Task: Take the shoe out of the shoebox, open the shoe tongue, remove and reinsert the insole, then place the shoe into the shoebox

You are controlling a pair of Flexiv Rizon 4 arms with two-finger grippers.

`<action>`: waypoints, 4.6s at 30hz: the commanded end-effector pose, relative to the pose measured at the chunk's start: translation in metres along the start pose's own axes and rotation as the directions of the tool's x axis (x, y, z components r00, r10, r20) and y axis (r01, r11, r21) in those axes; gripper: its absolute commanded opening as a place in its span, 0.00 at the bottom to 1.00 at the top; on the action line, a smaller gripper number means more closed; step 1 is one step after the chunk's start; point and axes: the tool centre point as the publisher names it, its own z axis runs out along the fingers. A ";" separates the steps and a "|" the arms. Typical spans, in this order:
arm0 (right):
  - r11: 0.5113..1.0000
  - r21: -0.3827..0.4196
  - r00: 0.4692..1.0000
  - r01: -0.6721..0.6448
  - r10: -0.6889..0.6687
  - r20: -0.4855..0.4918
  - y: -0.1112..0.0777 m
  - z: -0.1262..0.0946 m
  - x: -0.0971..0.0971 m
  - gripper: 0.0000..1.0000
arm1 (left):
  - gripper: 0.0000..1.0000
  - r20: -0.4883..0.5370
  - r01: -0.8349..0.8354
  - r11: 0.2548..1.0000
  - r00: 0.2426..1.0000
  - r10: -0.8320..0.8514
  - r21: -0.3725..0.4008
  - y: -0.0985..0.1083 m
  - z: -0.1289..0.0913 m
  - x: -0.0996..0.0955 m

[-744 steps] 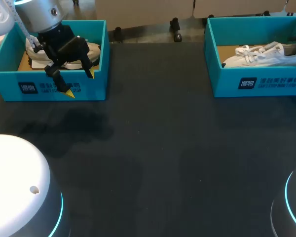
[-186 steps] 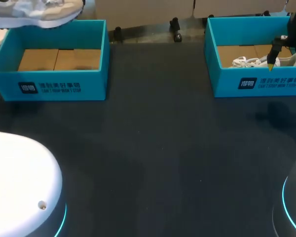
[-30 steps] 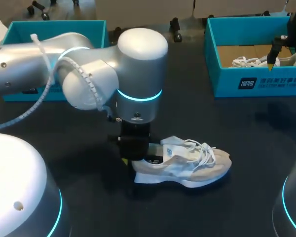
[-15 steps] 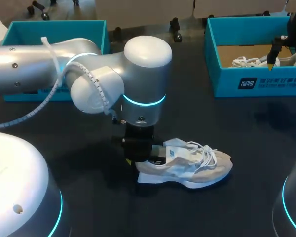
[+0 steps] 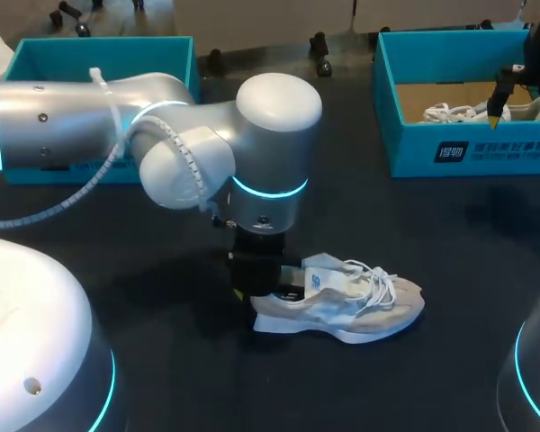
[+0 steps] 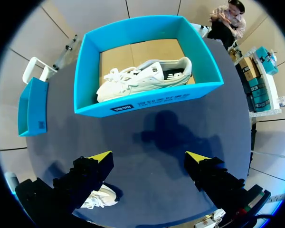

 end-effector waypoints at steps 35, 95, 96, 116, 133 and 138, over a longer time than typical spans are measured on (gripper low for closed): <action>1.000 -0.001 1.000 0.001 -0.001 -0.001 0.000 0.000 0.000 1.00 | 1.00 0.153 -0.092 0.995 0.984 0.086 0.030 -0.014 -0.042 0.008; 1.000 -0.001 1.000 0.001 -0.001 -0.001 0.000 0.000 0.000 1.00 | 1.00 0.125 0.507 0.251 0.270 -0.955 0.824 -0.053 -0.104 0.078; 1.000 -0.001 1.000 0.001 -0.001 -0.001 0.000 0.000 0.000 1.00 | 1.00 0.129 0.497 0.245 0.255 -0.958 0.833 -0.052 -0.105 0.079; 1.000 -0.001 1.000 0.001 -0.001 -0.001 0.000 0.000 0.000 1.00 | 1.00 0.019 0.296 0.019 0.003 -1.000 0.955 -0.040 -0.064 0.096; 1.000 -0.001 1.000 0.001 -0.001 -0.001 0.000 0.000 0.000 1.00 | 1.00 0.000 0.207 0.005 0.026 -1.000 0.978 -0.035 -0.061 0.100; 1.000 -0.001 1.000 0.001 -0.001 -0.001 0.000 0.000 0.000 1.00 | 1.00 0.000 0.207 0.005 0.026 -1.000 0.978 -0.035 -0.061 0.100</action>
